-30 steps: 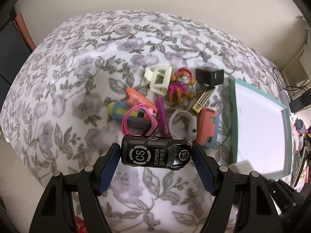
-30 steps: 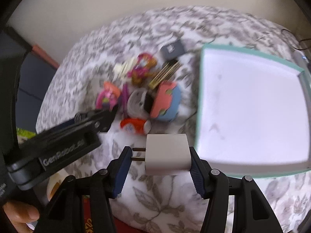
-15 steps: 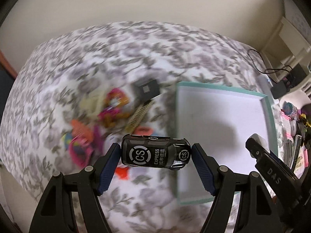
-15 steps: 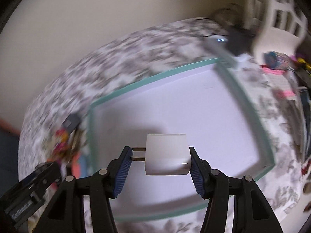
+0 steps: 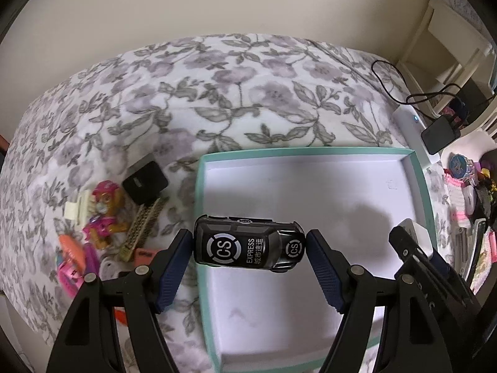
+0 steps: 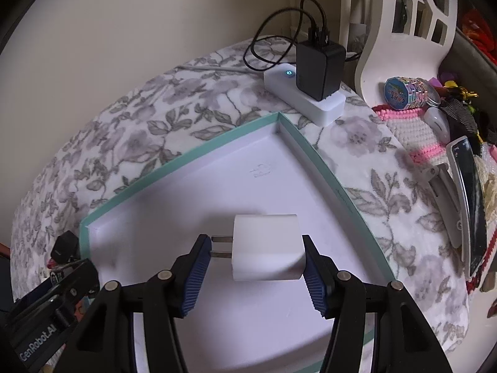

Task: Organize rigid objects
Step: 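Carry the black car with the left gripper into the tray while the right carries the white plug there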

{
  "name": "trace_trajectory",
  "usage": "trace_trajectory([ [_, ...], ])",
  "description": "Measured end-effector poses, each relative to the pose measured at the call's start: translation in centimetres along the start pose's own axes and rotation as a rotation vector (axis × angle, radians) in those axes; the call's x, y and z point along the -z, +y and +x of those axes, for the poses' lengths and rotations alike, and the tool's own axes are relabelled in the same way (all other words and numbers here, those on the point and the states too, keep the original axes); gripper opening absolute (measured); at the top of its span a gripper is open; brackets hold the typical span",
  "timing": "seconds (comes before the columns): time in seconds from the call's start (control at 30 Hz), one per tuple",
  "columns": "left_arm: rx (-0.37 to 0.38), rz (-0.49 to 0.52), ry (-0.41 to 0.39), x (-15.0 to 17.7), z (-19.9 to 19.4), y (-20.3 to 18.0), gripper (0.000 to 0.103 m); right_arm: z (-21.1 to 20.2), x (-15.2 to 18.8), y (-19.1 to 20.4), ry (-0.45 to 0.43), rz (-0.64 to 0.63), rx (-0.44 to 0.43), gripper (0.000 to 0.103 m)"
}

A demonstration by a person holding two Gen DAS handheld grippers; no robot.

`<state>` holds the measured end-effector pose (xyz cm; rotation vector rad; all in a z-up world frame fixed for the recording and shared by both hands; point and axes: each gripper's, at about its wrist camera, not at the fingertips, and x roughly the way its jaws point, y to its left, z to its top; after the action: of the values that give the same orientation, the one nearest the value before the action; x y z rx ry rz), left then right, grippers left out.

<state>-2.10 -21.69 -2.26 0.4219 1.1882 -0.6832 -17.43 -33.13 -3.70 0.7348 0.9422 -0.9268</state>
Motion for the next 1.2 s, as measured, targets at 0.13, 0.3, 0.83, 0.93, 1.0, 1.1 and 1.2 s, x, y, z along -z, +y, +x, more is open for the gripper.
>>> trace_trajectory([
  [0.13, -0.001, 0.006, 0.002, -0.3, 1.0, -0.8, 0.076, 0.2, -0.2, -0.1, -0.010, -0.007, 0.003, 0.060],
  [0.3, -0.008, 0.012, 0.007, -0.4, 1.5, -1.1, 0.076, 0.4, -0.2, -0.4, -0.001, 0.004, 0.002, 0.060],
  [0.83, -0.024, 0.011, 0.068, 0.6, 4.0, -1.0, 0.076, 2.1, 0.6, 0.2, 0.054, -0.054, 0.037, 0.060],
  [0.93, -0.029, 0.004, 0.094, 0.8, 5.0, -0.9, 0.076, 2.1, 0.7, 0.5, 0.050, -0.074, 0.047, 0.060],
  [1.0, -0.031, -0.001, 0.098, 1.0, 5.5, -0.8, 0.076, 2.1, 0.7, 0.5, 0.050, -0.078, 0.048, 0.060],
  [1.1, -0.029, 0.010, 0.093, 1.1, 5.5, -1.1, 0.076, 2.2, 0.8, 0.6, 0.054, -0.086, 0.054, 0.060],
  [1.2, -0.018, -0.001, 0.097, 1.1, 5.7, -1.2, 0.076, 2.5, 0.8, 0.6, 0.070, -0.086, 0.052, 0.060],
])
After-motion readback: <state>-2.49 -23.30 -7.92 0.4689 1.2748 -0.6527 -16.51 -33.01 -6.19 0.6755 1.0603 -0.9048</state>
